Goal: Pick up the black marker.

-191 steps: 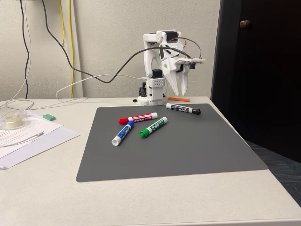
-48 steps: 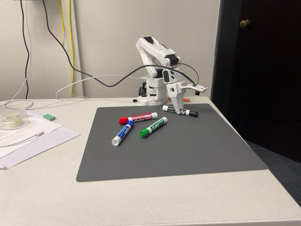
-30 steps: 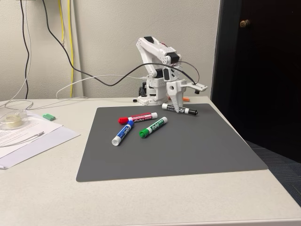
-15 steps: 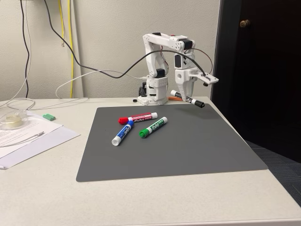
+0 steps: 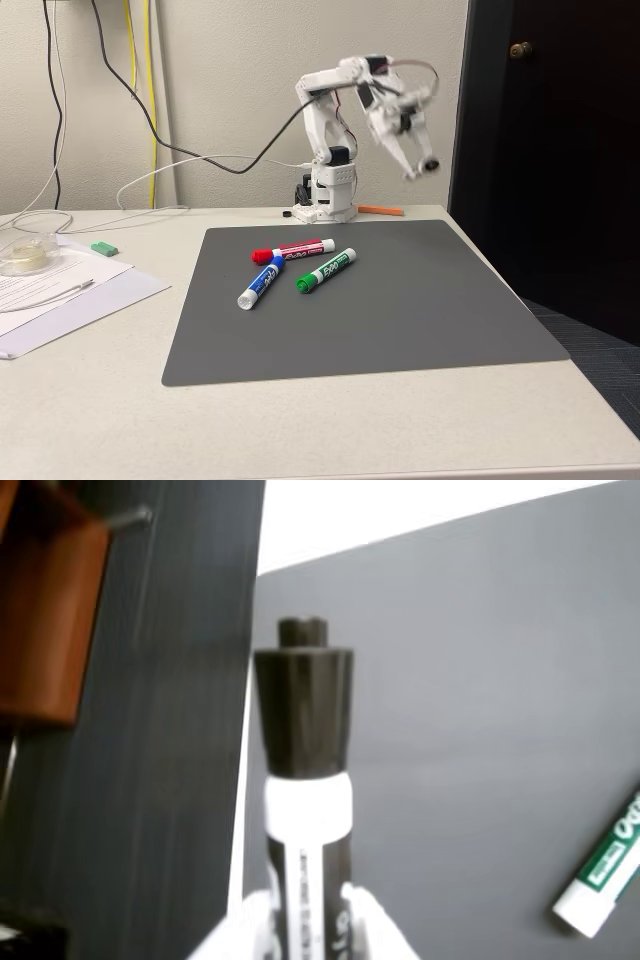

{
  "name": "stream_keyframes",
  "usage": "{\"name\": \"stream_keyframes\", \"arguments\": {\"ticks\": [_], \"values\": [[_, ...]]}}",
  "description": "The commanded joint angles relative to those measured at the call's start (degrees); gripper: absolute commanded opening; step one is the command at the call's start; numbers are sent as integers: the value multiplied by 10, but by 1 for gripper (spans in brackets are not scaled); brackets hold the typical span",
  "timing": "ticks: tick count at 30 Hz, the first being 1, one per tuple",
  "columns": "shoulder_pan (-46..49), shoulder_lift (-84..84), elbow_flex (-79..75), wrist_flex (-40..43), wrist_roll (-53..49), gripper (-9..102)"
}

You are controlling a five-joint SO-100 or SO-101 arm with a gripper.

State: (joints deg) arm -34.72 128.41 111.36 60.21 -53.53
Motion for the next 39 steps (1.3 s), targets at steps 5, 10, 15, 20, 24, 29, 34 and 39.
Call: {"name": "stream_keyframes", "arguments": {"ticks": [5,10,15,20,24,29,34,39], "values": [[75,-40,-163,-11,122,0],[120,-40,-168,-38,194,0],[172,-54,-168,-80,258,0],[229,-77,-161,-133,328,0],[273,-108,-160,-173,381,0],[318,-136,-159,-206,415,0],[361,-130,-91,-288,504,0],[379,-107,12,-364,506,0]]}}
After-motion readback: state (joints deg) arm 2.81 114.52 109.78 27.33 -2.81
